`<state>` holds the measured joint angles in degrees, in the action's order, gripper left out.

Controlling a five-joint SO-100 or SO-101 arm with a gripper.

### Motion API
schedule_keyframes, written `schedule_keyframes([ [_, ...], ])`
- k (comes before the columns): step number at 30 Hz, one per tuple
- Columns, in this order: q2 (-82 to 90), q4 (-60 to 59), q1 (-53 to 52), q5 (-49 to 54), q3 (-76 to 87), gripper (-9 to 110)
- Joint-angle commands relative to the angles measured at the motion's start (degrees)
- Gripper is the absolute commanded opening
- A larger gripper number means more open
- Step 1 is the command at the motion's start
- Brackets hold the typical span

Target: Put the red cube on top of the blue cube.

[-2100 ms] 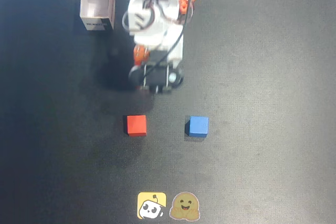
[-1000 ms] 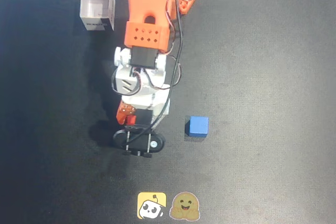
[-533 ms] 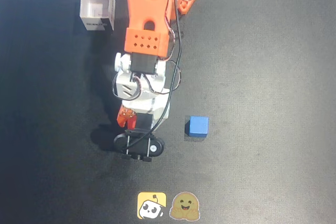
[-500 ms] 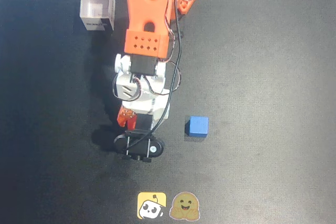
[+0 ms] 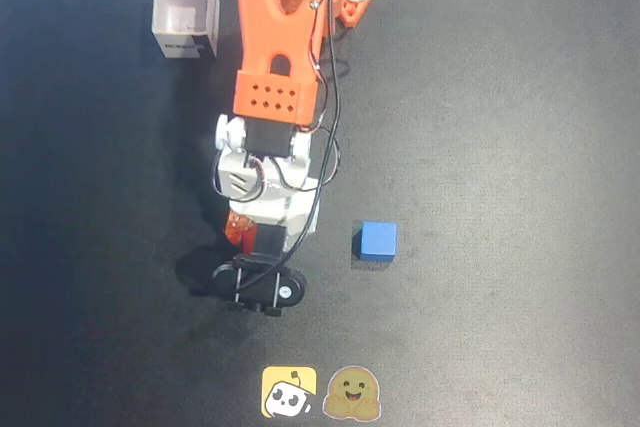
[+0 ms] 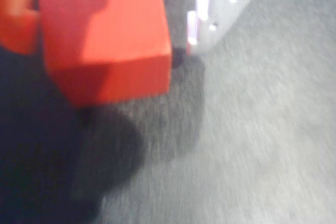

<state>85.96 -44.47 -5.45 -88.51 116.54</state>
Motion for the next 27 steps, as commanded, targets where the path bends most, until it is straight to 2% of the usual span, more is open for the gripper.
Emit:
schedule_keyframes([
  [1, 0.0, 1.2, -0.7, 0.4, -1.8, 15],
  [3, -0.4, 1.3, -0.8, 0.5, -1.8, 8],
  [7, -0.4, 1.7, -1.1, 0.9, -1.8, 5],
  [18, -0.4, 1.3, -1.2, 0.8, -3.3, 6],
  [27, 0.6, -10.7, 0.1, -0.9, -14.4, 6],
])
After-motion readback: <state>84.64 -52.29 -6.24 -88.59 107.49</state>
